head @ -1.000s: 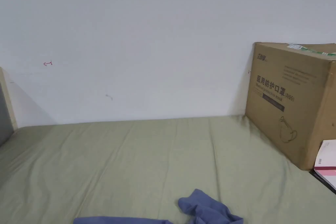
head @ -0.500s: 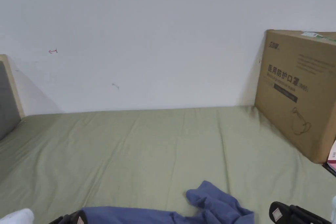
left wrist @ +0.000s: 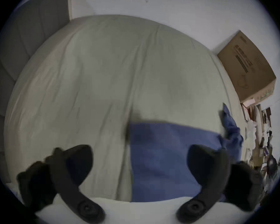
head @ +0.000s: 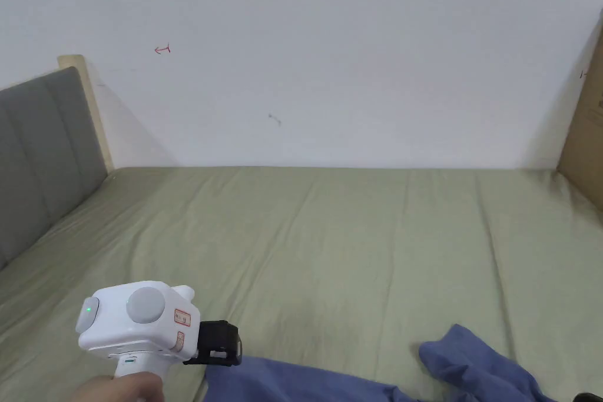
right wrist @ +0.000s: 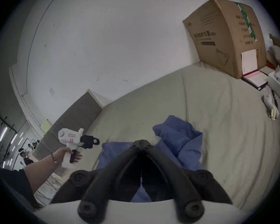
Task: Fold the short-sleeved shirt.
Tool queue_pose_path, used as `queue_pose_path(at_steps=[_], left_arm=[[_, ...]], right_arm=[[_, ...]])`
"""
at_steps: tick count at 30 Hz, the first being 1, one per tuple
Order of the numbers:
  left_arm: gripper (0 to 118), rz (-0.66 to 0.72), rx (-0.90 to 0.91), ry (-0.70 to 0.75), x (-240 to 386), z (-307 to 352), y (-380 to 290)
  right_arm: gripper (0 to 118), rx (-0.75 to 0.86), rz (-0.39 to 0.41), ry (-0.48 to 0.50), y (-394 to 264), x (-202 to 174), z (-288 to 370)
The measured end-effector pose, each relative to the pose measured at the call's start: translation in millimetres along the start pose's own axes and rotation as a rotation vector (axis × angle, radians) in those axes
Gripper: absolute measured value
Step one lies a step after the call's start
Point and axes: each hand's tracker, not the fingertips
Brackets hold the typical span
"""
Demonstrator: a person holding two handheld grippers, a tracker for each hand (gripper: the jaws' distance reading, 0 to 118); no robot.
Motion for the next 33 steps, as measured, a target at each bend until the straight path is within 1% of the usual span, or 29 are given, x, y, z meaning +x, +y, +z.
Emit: queue_pose_path(at_steps=[1,3,6,7,8,9,10,11,12,13,14,16,17,18,19,21,22,23,24,25,26,28,29,31,32,33], left_arm=[[114,0.008,0.006,0.000,0.3,-13.5,9.4],[114,0.002,-0.019,-0.004,0.8,-37.0,11.1],[114,-0.079,-0.160,0.037,7.5,-78.8,4.1],[114,-0.138,-0.196,0.100,9.5,-88.1,-9.7],[116,-0.223,-0.132,0.114,16.6,-82.9,-13.5],[117,-0.188,-0.087,0.144,21.4,-80.7,-16.0],[117,-0.149,-0.111,0.164,25.0,-83.7,-17.2],[116,-0.175,-0.108,0.177,29.7,-79.2,-19.5],[112,-0.192,-0.094,0.183,31.8,-74.9,-20.7],[98,-0.204,-0.053,0.174,33.7,-65.7,-23.8],[74,-0.227,-0.002,0.165,37.1,-53.8,-27.6],[3,-0.290,0.098,0.126,44.3,-28.3,-34.3],[3,-0.288,0.101,0.030,44.2,-19.2,-36.9],[3,-0.273,0.104,-0.013,46.4,-9.4,-41.8],[3,-0.275,0.116,-0.010,49.6,2.0,-46.4],[3,-0.285,0.135,-0.017,48.5,21.4,-56.2],[3,-0.284,0.156,-0.027,46.2,31.3,-61.6],[3,-0.282,0.169,-0.026,49.0,41.4,-60.7],[3,-0.275,0.185,-0.026,46.0,49.3,-64.4],[3,-0.263,0.206,-0.026,42.0,57.2,-68.3],[3,-0.248,0.218,-0.028,38.1,64.8,-70.7],[3,-0.213,0.250,-0.031,29.9,76.4,-76.0],[3,-0.195,0.259,-0.024,24.9,82.3,-80.2],[3,-0.175,0.253,-0.027,18.4,86.6,-81.5],[3,-0.166,0.245,-0.029,14.5,88.8,-84.6],[3,-0.162,0.240,-0.026,11.8,89.9,-87.3]], right_arm=[[0,-0.008,-0.007,-0.008,-1.1,4.3,-3.3],[0,-0.028,-0.014,-0.031,-2.9,11.5,-9.9],[0,-0.057,-0.022,-0.058,-6.2,24.5,-16.3],[0,-0.063,-0.023,-0.063,-6.1,27.3,-18.2],[0,-0.066,-0.023,-0.067,-7.7,26.9,-19.0],[0,-0.069,-0.022,-0.071,-7.7,28.7,-19.8],[0,-0.069,-0.015,-0.081,-8.3,30.5,-20.1],[0,-0.057,0.002,-0.106,-9.5,31.1,-19.2],[0,-0.037,0.013,-0.129,-10.2,31.1,-17.9],[0,-0.019,0.014,-0.138,-8.7,34.4,-17.9],[0,-0.018,0.009,-0.127,-4.4,40.1,-19.7],[0,-0.041,-0.027,-0.101,8.1,51.9,-29.5],[0,-0.053,-0.046,-0.100,14.4,60.7,-35.9],[0,-0.064,-0.057,-0.098,20.4,68.4,-41.9],[0,-0.083,-0.045,-0.100,29.3,76.5,-51.2],[1,-0.159,0.042,-0.177,48.8,84.6,-74.5],[37,-0.225,0.078,-0.223,59.9,89.2,-90.0],[82,-0.295,0.089,-0.265,70.3,94.2,-107.9],[107,-0.393,0.075,-0.286,77.7,100.9,-127.1],[111,-0.518,0.060,-0.288,81.3,109.6,-147.5],[111,-0.560,0.017,-0.283,82.2,118.2,-162.0],[111,-0.634,-0.017,-0.296,83.0,132.0,-187.4],[111,-0.660,-0.013,-0.334,82.5,138.7,-199.2],[110,-0.659,0.000,-0.437,80.3,148.1,-212.1],[110,-0.695,0.001,-0.470,77.7,153.1,-217.2],[108,-0.725,0.008,-0.481,75.9,155.5,-221.0]])
